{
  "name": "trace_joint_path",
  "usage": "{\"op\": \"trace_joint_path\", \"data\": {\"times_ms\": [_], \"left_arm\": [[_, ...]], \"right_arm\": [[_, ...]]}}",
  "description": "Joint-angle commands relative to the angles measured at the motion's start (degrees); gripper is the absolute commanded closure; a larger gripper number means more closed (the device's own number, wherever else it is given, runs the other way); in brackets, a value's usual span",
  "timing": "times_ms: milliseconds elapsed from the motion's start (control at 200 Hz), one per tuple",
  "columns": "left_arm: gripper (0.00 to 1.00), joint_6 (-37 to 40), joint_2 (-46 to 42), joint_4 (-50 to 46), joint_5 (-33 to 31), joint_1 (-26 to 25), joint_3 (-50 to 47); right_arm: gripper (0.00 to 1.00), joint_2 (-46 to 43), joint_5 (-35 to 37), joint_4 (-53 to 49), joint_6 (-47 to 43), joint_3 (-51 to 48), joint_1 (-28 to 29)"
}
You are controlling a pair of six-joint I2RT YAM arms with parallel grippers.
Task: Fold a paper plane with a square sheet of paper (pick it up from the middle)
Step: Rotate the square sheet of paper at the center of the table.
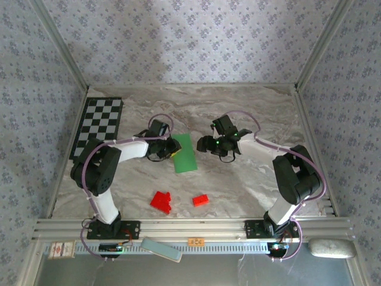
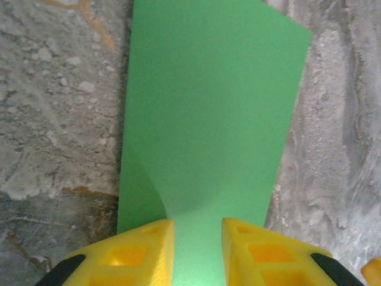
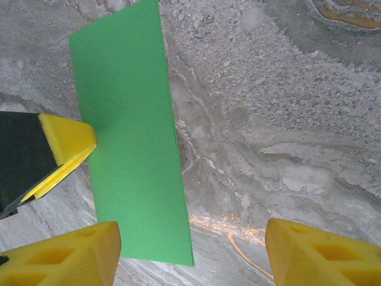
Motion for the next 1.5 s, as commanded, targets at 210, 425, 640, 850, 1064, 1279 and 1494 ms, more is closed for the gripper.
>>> {"op": "trace_joint_path", "data": {"times_ms": [210,425,640,850,1064,1279,1494], "left_arm": [[0.76,10.3,6.2,-6.4,2.1,-2.1,6.5],[0.76,13.8,7.5,-6.3,4.5,-2.4,9.9],[0.68,9.4,0.4,-3.3,2.7,-2.4,8.6],[0.61,4.5,-6.7,-0.8,-1.2,-2.4,2.0],[0.65,1.5,-6.0,0.7,1.0,-2.4,-0.6],[0.7,0.6,-1.2,3.4,3.3,-2.4,1.0],[0.72,0.3,2.2,8.5,5.2,-1.7,0.0]], "right_arm": [[0.35,0.3,-1.7,2.0,0.3,-2.2,0.0],[0.34,-2.9,-3.4,3.5,1.3,-4.8,-0.6],[0.34,-2.7,-8.0,4.4,3.4,-6.1,-1.2],[0.35,-2.5,-11.6,5.9,5.4,-7.8,-1.4],[0.35,-2.1,-14.4,6.6,6.8,-8.6,-1.6],[0.35,-0.3,-15.6,6.4,8.4,-7.9,-1.6],[0.37,1.8,-16.1,6.5,9.5,-6.7,-1.1]]}}
